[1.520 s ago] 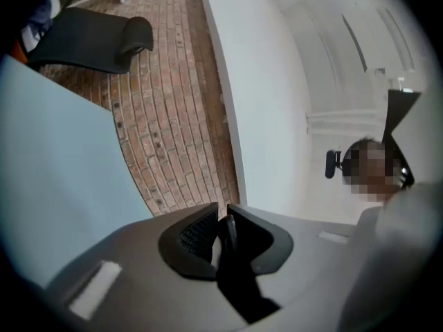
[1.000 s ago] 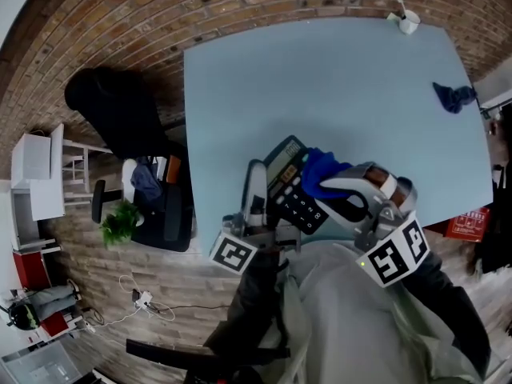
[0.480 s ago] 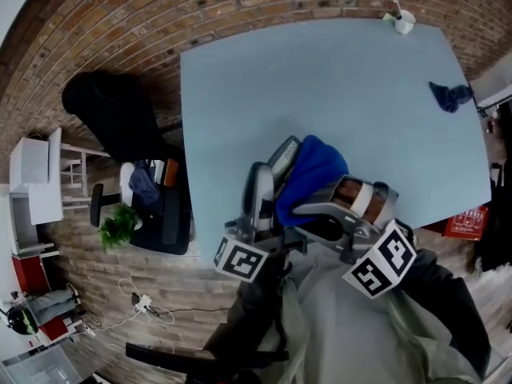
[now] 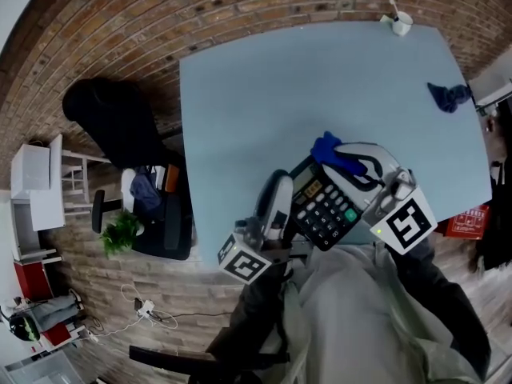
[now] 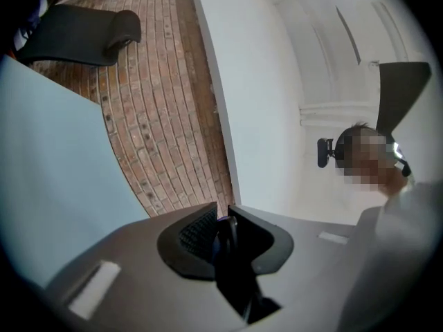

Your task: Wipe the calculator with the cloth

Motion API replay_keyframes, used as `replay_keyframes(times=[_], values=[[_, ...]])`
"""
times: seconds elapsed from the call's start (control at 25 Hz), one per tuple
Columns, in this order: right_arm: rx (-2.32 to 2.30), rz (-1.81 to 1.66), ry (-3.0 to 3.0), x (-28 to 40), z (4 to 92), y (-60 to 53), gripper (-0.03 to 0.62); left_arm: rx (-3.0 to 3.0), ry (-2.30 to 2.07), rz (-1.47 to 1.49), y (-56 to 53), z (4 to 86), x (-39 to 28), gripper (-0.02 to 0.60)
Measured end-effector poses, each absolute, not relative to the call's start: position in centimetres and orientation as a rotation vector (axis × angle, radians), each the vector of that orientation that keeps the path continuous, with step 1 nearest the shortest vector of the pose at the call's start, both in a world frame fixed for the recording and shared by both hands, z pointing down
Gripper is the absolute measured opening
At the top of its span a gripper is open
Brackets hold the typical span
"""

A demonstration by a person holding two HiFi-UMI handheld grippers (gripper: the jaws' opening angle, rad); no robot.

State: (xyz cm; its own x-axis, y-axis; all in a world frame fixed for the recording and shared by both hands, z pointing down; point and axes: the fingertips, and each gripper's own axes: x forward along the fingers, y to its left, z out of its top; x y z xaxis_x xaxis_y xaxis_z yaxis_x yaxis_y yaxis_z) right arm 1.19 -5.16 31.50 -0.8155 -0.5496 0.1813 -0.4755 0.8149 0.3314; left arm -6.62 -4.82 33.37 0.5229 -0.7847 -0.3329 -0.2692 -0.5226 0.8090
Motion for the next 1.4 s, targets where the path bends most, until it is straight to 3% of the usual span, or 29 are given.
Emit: replay_keyframes(times=[0.28,0.68,0.88,1.2,1.4], values=[[0.433,-0.442,-2.691,-1.2,31.7,1.6,0.061,1.996,-0.827,-1.023,-4.9,32.9,-8.5,0.054],[0.436,-0.636,-2.494,-2.9,32.2,1.5,0.061,2.095,-0.883,-0.919,-5.4,32.0,-6.6,0.052],[0.672,-0.477,-2.528,0.0,33.0,-2.9,0.061,2.059,-0.938,-0.914,-5.4,32.9,-7.5,0.054],[0.316,-0.481,-2.535,-2.8,33.7,4.3,0.061,2.128,-1.044,-0.858,-5.5,33.0,-8.2,0.052],[0.445,-0.526,-2.586,-3.0,33.5,1.1,0.061,2.177,-1.014,-0.817,-5.2,32.9,-6.8,0.052]])
